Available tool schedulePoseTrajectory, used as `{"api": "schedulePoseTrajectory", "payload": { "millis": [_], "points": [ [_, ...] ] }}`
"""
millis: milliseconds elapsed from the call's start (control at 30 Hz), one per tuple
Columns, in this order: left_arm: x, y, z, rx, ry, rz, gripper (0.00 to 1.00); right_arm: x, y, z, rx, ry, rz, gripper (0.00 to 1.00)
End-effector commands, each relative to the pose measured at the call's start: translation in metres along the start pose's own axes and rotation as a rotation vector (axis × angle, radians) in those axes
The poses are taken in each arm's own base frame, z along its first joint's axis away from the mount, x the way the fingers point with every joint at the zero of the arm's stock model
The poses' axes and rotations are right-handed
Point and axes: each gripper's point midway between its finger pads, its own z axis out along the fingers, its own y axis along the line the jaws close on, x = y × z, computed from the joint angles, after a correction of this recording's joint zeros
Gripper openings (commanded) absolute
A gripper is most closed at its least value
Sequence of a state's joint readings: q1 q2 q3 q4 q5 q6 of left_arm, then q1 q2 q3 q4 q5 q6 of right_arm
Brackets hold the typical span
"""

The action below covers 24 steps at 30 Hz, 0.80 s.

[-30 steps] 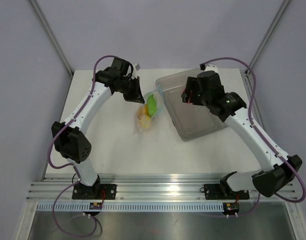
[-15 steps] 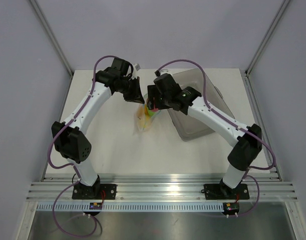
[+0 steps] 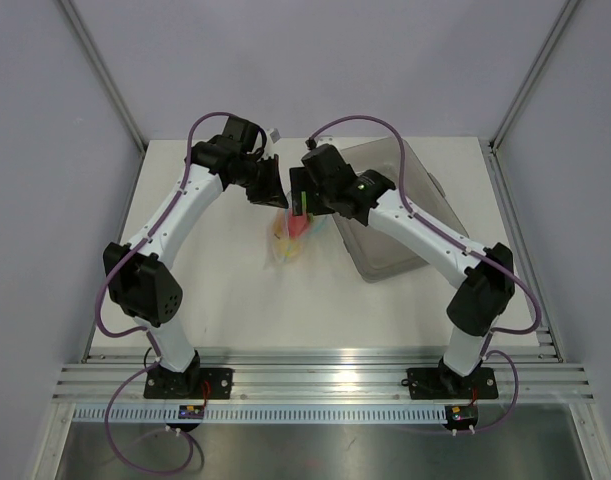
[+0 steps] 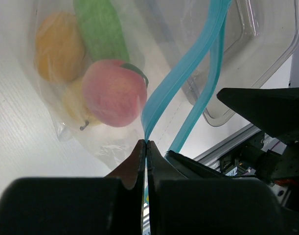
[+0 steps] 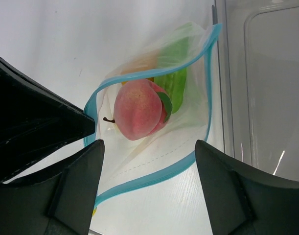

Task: Place the food in the zip-top bag and seal the zipper
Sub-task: Place the fake fruit in the zipper food storage bag.

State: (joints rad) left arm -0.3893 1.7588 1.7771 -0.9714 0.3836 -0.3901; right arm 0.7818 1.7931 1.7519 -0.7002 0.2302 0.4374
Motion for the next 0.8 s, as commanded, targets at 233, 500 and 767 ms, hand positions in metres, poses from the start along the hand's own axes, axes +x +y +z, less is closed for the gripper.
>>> {"api": "schedulePoseTrajectory", "payload": {
  "millis": [233,500,767],
  "points": [
    [-0.008,-0.010,-0.017,0.025,-0.062,0.070,0.00,-0.058,-0.053,-0.032,-0.010,-0.120,0.152,0.86],
    [-0.008,-0.011,-0.016,0.033,-0.057,0.081,0.00,-0.082,-0.041,0.003,-0.135,-0.048,0.231,0.95],
    [-0.011,-0.013,-0.020,0.033,-0.057,0.108,0.00,-0.070,-0.022,0.037,-0.215,0.042,0.287,0.64]
  ]
}}
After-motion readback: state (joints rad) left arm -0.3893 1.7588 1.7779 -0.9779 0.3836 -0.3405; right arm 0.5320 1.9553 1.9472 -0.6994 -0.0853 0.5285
